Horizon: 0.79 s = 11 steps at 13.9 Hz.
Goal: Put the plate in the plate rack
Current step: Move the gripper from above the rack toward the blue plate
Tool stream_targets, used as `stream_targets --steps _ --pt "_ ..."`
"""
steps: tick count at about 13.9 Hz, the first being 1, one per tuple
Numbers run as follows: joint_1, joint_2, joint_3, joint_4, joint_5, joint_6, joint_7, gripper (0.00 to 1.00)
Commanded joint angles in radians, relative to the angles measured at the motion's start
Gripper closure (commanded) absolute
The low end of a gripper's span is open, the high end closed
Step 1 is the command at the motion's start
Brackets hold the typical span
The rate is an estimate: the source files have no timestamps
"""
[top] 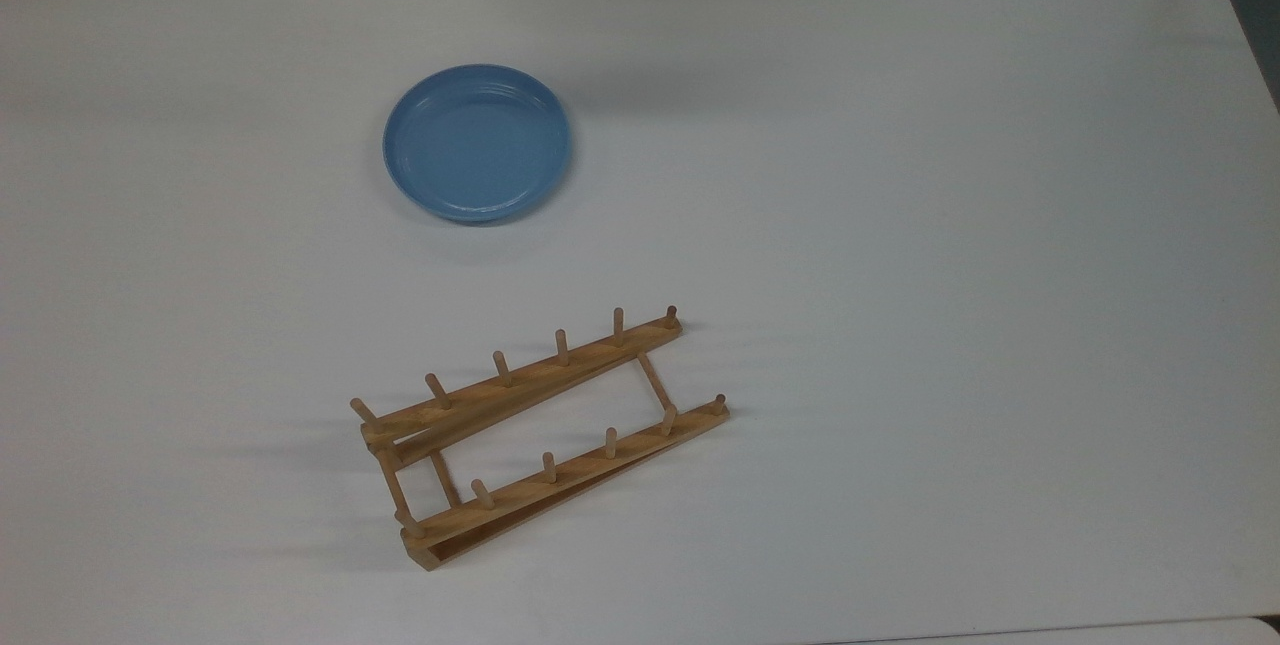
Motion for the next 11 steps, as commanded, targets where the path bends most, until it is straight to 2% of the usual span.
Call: stream_targets --steps 1,9,11 --pt "0.009 -0.01 -0.012 -0.015 -0.002 0.017 -0.017 0.0" --pt "0.006 -0.01 -0.012 -0.017 0.0 0.016 -0.026 0.0" --pt "0.005 -0.012 -0.012 -0.035 -0.009 -0.001 -0.102 0.0"
